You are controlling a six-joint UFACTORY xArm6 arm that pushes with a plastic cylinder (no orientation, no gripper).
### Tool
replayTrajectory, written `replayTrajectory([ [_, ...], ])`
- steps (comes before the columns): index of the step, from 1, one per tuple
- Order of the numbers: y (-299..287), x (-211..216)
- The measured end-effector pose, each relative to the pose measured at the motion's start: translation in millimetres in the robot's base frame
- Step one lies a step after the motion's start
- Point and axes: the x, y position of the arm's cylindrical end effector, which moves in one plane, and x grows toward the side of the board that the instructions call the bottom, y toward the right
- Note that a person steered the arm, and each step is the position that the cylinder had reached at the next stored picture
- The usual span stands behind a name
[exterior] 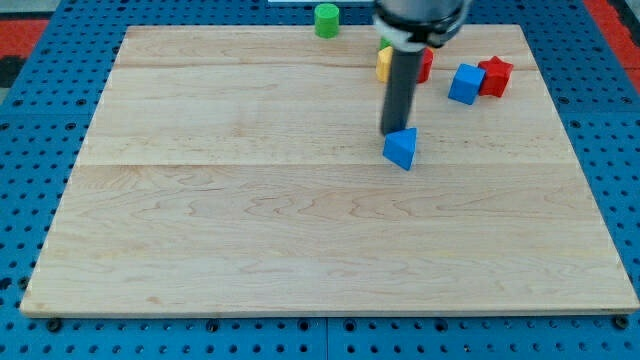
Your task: Nudge the blue triangle right a bit
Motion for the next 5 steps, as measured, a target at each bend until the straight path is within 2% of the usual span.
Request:
replayTrajectory([
  [1,19,2],
  [2,-13,7],
  [3,-2,8],
  [4,58,27],
  [5,79,66],
])
